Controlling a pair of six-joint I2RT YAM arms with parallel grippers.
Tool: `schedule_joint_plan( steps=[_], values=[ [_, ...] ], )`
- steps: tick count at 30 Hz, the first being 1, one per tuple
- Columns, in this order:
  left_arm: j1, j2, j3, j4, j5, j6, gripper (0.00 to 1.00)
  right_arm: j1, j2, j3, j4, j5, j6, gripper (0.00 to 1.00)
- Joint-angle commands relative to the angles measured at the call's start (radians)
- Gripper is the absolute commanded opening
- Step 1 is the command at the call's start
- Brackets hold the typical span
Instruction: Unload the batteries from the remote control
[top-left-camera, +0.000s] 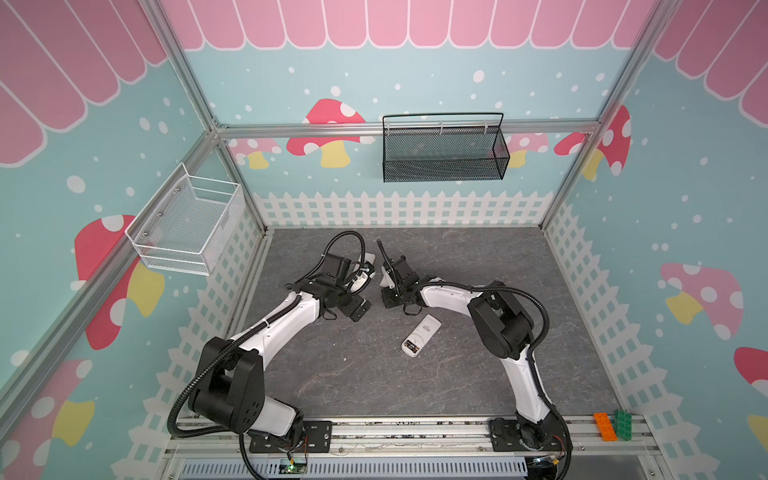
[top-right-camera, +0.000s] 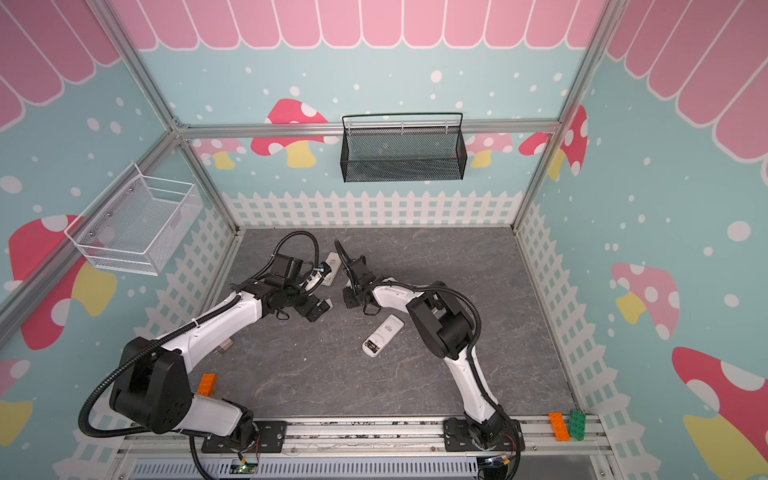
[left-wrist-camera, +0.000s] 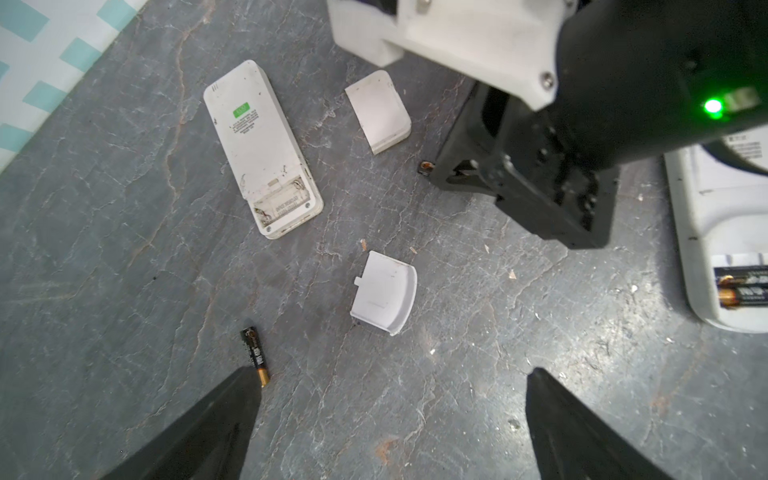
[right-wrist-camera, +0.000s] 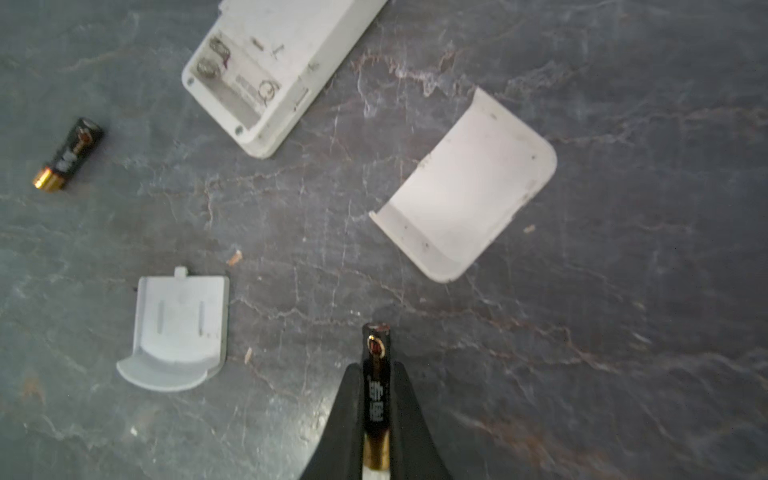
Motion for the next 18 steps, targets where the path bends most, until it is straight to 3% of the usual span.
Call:
schedule_joint_plan(
  steps=[1, 5, 9, 14, 18],
  values=[
    [-0.006, -0.039, -0.021, -0.039, 0.125, 0.026, 0.99, -0.004, 0.02, 0.032, -0.027, 0.022, -0.017, 0.24],
    [-0.054, -0.039, 0.0, -0.108, 0.167, 0.081, 1.0, -0.012, -0.064, 0.022, -0.043, 0.048, -0.041, 0.39],
    [-0.159, -0.017, 0.017, -0.155, 0.153, 0.204, 0.99, -0.039, -0.216, -0.074, -0.045, 0.079, -0.046, 0.43],
    [-0.308, 0.026, 0.024, -0.167, 0.112, 0.31, 0.99, -0.096, -0.489, -0.329, -0.057, 0.165, -0.041, 0.5],
    [-0.424, 0.078, -0.021, -0.113, 0.012, 0.36, 1.0, -0.184, -0.699, -0.574, -0.086, 0.207, -0.003, 0.59]
  ],
)
